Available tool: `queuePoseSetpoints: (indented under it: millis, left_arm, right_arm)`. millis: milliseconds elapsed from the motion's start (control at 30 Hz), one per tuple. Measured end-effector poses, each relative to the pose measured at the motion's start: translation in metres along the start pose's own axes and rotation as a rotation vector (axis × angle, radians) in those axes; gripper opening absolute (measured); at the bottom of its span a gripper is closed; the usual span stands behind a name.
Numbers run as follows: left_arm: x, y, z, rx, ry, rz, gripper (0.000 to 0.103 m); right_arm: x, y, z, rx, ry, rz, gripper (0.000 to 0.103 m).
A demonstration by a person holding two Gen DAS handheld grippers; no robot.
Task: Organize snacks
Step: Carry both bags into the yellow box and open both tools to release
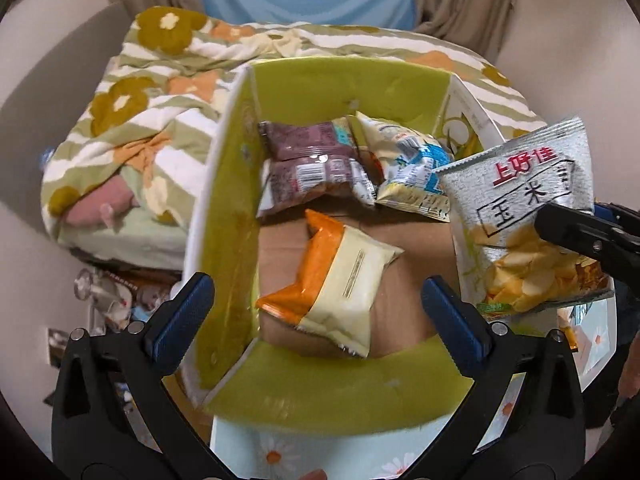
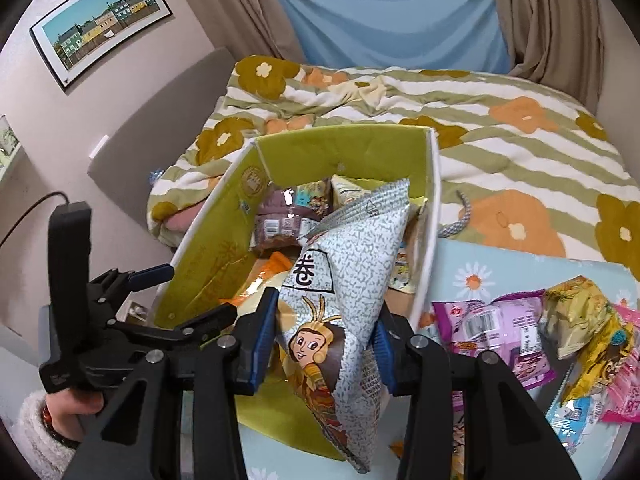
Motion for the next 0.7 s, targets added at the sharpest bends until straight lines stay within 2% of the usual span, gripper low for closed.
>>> queuePoseSetpoints:
  millis: [167, 333, 400, 433, 467, 500, 700]
  left_arm:
    - [0.009, 0.008, -0.005, -0.009, 0.038, 0.036, 0.103]
    - [0.019, 0.007, -0.007, -0.005, 0.080, 0.057, 0.103]
    - [0.021, 0.004, -0.009, 0.002, 0.090, 0.057, 0.103]
    - [0.022, 0.002, -0.010, 0.004, 0.092, 0.060, 0.103]
    - [0.023, 0.001, -0.011, 0.006, 0.094, 0.063, 0.103]
    - [0.023, 0.000, -0.014, 0.009, 0.097, 0.065, 0.103]
    - [0.026, 0.001, -0.020, 0.018, 0.114, 0.056, 0.103]
  right_arm:
    - [0.007, -0.016, 0.005, 0.032, 0.018, 0.035, 0.040]
    - [0.010, -0.035, 0.009, 0.078, 0.029, 0.034, 0.042]
    - [0.008, -0.041, 0.008, 0.089, 0.012, 0.055, 0.049]
    - [0.007, -0.043, 0.007, 0.084, 0.004, 0.054, 0.067]
    - [0.006, -0.043, 0.006, 0.080, 0.001, 0.051, 0.093]
    - [0.006, -0.042, 0.005, 0.070, 0.002, 0.048, 0.102]
    - [0.011, -0.030, 0.000, 0.018, 0.059, 0.025, 0.103]
Point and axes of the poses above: each gripper's, at about its wrist camera, not at the fingertips, and y roughly against the way its jaws point, x to its left, z to its top, the point moved 3 cm from there along -y, roughly the way its jaws point, and after that the axes turned 3 degrees about z, right-handed, at the moved point
